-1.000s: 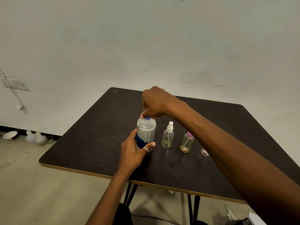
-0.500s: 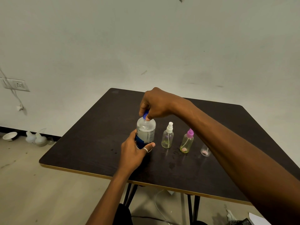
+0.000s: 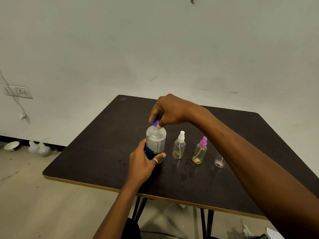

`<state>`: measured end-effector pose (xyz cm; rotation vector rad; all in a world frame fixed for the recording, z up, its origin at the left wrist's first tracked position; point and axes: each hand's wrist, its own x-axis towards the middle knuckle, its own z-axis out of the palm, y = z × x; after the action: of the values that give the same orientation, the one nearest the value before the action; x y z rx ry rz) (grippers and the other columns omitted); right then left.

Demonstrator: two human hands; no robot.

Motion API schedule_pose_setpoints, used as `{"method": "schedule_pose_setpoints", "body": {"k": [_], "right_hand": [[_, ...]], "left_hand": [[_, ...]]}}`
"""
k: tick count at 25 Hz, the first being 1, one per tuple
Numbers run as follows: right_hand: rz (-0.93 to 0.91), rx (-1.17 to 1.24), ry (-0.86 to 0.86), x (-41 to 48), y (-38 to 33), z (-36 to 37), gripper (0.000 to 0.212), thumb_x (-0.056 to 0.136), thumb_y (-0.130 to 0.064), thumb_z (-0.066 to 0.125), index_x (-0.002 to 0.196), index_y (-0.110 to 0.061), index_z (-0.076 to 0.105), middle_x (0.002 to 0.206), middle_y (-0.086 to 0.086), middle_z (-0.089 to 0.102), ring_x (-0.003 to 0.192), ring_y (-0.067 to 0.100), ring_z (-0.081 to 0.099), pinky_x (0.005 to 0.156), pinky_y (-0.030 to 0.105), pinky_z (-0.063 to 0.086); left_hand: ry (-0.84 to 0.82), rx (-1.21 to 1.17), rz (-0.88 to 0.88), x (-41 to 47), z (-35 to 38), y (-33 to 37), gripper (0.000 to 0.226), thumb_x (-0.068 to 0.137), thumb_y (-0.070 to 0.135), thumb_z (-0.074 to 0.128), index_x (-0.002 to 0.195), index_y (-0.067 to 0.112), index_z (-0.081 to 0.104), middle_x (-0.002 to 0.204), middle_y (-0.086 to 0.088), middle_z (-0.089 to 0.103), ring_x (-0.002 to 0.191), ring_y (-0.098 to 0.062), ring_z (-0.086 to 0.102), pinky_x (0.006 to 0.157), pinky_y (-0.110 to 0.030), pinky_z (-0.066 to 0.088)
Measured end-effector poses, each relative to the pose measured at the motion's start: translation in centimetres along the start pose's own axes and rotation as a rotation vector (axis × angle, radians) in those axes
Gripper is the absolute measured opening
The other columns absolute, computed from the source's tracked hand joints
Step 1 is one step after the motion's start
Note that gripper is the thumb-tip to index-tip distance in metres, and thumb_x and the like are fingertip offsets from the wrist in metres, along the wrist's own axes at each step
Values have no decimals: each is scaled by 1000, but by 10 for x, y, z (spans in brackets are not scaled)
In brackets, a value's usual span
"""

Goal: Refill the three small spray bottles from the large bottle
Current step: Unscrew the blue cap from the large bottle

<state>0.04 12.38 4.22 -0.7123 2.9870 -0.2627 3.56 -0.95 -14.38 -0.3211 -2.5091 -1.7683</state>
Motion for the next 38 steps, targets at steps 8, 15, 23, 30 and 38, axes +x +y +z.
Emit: {"method": "schedule_pose_setpoints", "body": {"k": [8, 15, 23, 30, 38], "right_hand": [[102, 5, 111, 17, 18, -15, 33, 74, -14, 80, 106, -21, 75, 102, -3, 73, 94, 12, 66, 85, 26, 52], [196, -55, -24, 64, 45, 32, 20, 73, -9, 80, 91, -18, 76, 94, -3, 73, 88, 12, 66, 86, 33, 55], [211, -229, -197, 109, 67, 72, 10, 79, -5, 70, 76, -14, 68, 84, 8, 73, 74, 21, 71, 75, 37, 60], [262, -193, -319, 121, 73, 91, 17, 91, -7, 53, 76, -6, 61, 89, 16, 67, 77, 29, 70, 67, 33, 57], [270, -134, -349, 110, 74, 97, 20, 93, -10, 54, 74, -9, 56, 84, 13, 64, 80, 31, 70, 71, 34, 58]], "left_hand": [[12, -16, 12, 1, 1, -5, 81, 75, 33, 84, 144, 25, 42, 141, 6, 55, 118, 2, 48, 77, 4, 41], [12, -48, 13, 3, 1, -8, 80, 74, 32, 85, 142, 25, 44, 136, 9, 58, 116, 0, 54, 80, 3, 43], [21, -67, 17, 6, 3, -13, 80, 73, 34, 86, 141, 27, 46, 136, 10, 58, 117, 0, 54, 83, 1, 43], [31, -82, 27, 8, 5, -15, 79, 72, 33, 87, 140, 27, 47, 132, 14, 59, 110, 6, 57, 85, -1, 44], [18, -90, 25, 8, 5, -14, 78, 72, 33, 87, 139, 29, 46, 123, 23, 54, 101, 19, 52, 81, 2, 42]]}}
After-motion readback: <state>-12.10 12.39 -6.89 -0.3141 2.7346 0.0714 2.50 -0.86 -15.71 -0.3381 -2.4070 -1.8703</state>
